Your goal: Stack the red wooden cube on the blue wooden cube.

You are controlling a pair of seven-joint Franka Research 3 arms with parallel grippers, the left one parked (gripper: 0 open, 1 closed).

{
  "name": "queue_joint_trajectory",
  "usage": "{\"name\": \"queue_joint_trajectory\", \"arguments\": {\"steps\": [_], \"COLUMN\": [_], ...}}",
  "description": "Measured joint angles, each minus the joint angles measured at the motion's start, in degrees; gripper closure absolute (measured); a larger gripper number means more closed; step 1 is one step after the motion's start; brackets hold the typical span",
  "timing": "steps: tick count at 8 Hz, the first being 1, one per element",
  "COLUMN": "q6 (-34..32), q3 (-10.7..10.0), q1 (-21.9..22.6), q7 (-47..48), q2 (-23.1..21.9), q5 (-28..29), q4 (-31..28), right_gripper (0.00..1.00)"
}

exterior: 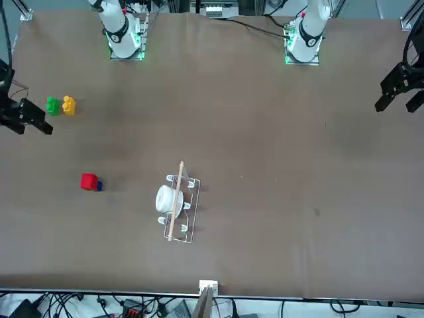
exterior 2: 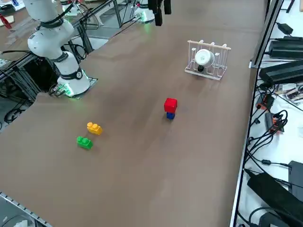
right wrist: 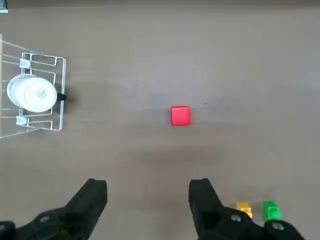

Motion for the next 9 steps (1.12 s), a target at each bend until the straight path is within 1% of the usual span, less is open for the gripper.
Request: {"name": "queue_joint_trajectory", "arguments": {"steps": [2, 5, 9], "q6": [-0.89, -0.87, 3.32], "q3": [-0.21, -0.39, -0.4], "q1": [0.65, 0.67, 0.69], "q7": [0.66, 1.92, 4.78], "q2": [-0.99, -4.48, -5.26], "q5": [-0.61, -0.61, -0.61], "q4": [-1.19, -6.62, -12.2], "right_gripper": [0.01, 0.0, 0.0]}}
